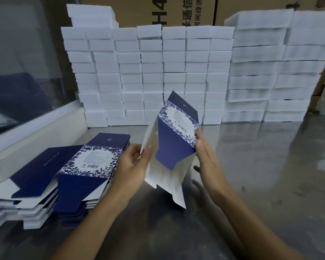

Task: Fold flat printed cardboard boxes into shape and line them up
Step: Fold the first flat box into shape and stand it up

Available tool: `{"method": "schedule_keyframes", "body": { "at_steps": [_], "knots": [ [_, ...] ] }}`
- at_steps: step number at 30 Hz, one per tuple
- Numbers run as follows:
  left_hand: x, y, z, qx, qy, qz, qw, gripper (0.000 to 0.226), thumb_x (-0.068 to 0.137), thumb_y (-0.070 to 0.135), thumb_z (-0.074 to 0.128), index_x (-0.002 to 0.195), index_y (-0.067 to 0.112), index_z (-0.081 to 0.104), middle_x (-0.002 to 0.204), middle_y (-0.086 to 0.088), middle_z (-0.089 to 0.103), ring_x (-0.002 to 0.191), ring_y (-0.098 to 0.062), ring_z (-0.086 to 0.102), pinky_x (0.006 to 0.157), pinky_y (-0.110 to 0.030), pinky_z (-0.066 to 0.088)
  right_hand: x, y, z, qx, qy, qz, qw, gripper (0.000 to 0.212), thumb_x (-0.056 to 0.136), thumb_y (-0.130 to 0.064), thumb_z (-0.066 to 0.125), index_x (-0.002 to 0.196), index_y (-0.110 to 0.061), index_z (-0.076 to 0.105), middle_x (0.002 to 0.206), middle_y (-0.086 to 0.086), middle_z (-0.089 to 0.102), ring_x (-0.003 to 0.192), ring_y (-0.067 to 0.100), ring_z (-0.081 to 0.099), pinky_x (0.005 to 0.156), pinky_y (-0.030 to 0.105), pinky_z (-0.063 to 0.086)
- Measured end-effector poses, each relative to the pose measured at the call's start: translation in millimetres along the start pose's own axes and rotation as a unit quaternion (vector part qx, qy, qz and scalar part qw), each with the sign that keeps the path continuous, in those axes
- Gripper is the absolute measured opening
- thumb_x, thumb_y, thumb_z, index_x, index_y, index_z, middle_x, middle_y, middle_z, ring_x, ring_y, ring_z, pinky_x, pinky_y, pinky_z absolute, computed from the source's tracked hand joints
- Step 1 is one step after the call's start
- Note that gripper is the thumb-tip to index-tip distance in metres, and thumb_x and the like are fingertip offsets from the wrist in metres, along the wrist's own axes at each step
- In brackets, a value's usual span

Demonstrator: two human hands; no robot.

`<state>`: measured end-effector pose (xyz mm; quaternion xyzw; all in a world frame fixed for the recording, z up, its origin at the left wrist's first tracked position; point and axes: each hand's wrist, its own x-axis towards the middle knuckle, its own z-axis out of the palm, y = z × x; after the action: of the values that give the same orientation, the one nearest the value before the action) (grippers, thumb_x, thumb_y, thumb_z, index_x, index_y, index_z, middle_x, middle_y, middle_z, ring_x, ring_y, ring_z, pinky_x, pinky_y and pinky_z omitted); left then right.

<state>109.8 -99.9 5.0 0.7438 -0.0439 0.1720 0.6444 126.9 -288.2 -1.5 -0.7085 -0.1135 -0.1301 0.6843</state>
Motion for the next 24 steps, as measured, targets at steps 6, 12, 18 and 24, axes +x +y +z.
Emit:
{"method": "schedule_keyframes", "body": {
  "at_steps": [6,12,18,24],
  "knots": [
    [-1.3,-2.4,9.7,-0.134,0.007,-0.065,0.989,0.017,0.099,0.027,0.055,0.11,0.026,0.068,0.102,0.002,0.075,0.096,-0.019,0.071,0.068,-0.033,0.056,-7.7,4.2,9.1,-0.061,-0.066,-0.054,0.995,0.071,0.09,-0.07,0.035,0.154,-0.045,0.021,0.157,-0.036,0.021,0.145,-0.012,0.015,0.125,0.032,0.014],
    [-7.5,7.0,17.2,-0.192,0.008,-0.068,0.979,0.026,0.096,0.007,0.051,0.117,0.013,0.066,0.105,-0.009,0.075,0.098,-0.025,0.072,0.086,-0.044,0.058,-17.0,7.5,17.7,-0.2,-0.152,0.0,0.968,0.092,0.069,-0.085,0.047,0.151,-0.053,0.025,0.16,-0.033,0.013,0.147,-0.01,0.004,0.125,0.039,0.014],
    [-9.6,11.1,13.7,-0.165,0.025,-0.057,0.984,0.027,0.094,0.004,0.055,0.107,0.021,0.07,0.103,-0.005,0.075,0.099,-0.024,0.071,0.092,-0.052,0.054,-20.3,2.6,17.9,-0.28,-0.206,0.01,0.938,0.115,0.055,-0.092,0.052,0.152,-0.057,0.001,0.159,-0.036,-0.012,0.149,-0.001,-0.015,0.124,0.042,0.008],
    [-3.4,4.7,7.3,-0.113,0.069,-0.04,0.99,0.023,0.095,0.015,0.055,0.098,0.03,0.073,0.097,0.001,0.076,0.096,-0.022,0.071,0.088,-0.048,0.056,-22.1,10.4,19.4,-0.282,-0.191,-0.036,0.94,0.131,0.054,-0.082,0.067,0.154,-0.048,-0.01,0.16,-0.032,-0.018,0.146,-0.009,-0.017,0.123,0.031,0.012]
  ]
}}
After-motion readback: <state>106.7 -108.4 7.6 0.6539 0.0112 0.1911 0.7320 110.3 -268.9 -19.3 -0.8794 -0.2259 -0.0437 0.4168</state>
